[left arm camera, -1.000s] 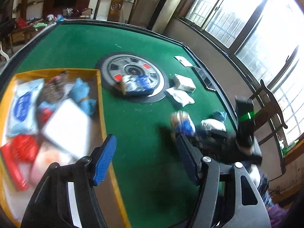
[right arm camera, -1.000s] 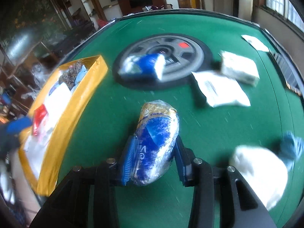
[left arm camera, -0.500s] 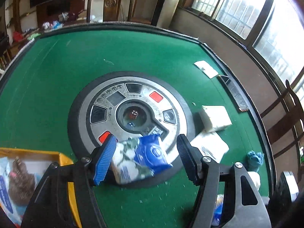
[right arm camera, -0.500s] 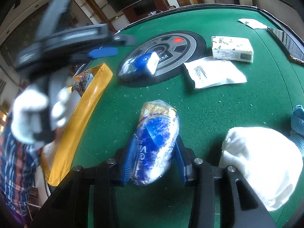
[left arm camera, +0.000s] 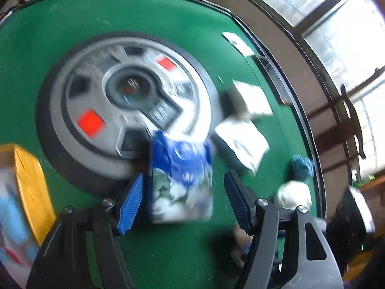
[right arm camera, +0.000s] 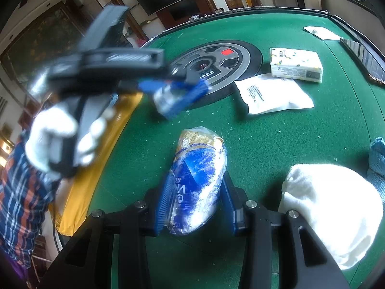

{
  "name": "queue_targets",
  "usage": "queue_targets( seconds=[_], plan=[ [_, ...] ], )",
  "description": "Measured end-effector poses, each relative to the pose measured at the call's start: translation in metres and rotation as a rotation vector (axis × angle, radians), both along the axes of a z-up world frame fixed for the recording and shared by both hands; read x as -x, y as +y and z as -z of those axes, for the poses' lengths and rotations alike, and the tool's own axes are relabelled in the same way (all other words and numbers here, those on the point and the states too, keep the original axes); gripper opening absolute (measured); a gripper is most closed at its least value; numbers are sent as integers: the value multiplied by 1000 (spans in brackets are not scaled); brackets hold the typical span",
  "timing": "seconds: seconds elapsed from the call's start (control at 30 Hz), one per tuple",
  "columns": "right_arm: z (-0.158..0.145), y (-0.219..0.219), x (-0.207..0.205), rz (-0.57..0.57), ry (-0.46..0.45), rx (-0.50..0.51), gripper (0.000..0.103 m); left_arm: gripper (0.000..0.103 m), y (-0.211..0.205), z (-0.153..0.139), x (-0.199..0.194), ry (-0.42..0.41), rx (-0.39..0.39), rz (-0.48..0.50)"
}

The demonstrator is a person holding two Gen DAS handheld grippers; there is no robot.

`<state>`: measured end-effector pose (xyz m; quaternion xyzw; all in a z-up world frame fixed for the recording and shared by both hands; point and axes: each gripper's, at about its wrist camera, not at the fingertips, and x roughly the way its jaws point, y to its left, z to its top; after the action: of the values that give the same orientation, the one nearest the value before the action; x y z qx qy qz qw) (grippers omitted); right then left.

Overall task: Organize soft objects
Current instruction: 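Grasp the blue Vinda tissue pack with the left tool while the right tool grasps a blue wrapped pack, then place the Vinda pack in the tray with the left tool while the right tool drops its pack there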

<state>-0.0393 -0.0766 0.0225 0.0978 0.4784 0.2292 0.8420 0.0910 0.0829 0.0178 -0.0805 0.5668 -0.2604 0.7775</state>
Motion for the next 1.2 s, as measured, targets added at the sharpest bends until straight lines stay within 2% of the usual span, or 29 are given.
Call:
queue_targets(
  seconds=[0.07,0.2,0.3,0.37,0.47,0.5,0.53,0.67,0.73,0.9,1.03,1.1,1.2],
  plan=[
    [0,0,0,0,0,1,36,66,-2,-5,16,-37,-23,-3],
    [1,1,-1,1,0,0,37,66,-2,-13,20,-118,-48,-80],
    [1,1,-1,2,1,-3,37,70,-10,-7,12,-114,-52,-115],
    [1,1,-1,3,1,-7,37,70,-22,-1,12,-129,-111,-121],
    [2,0,0,3,0,-8,37,70,-36,2,18,-196,-227,-119],
    [2,0,0,3,1,-8,37,65,-38,2,20,-205,-255,-117],
    [2,0,-1,3,0,-7,37,54,-37,2,22,-214,-274,-126],
    [2,0,-1,2,-1,-6,37,53,-21,-8,32,-227,-226,-163],
    [3,1,-1,2,-3,-5,38,53,-7,-19,42,-235,-161,-177],
    [3,3,-2,-6,-11,-2,41,53,28,-49,84,-276,-38,-210],
    [3,7,-3,-9,-22,10,44,53,80,-62,132,-286,42,-294],
    [1,11,1,-13,-32,18,48,53,105,-63,152,-293,47,-344],
    [1,18,5,-19,-54,43,54,53,154,-64,189,-308,3,-449]
  ],
)
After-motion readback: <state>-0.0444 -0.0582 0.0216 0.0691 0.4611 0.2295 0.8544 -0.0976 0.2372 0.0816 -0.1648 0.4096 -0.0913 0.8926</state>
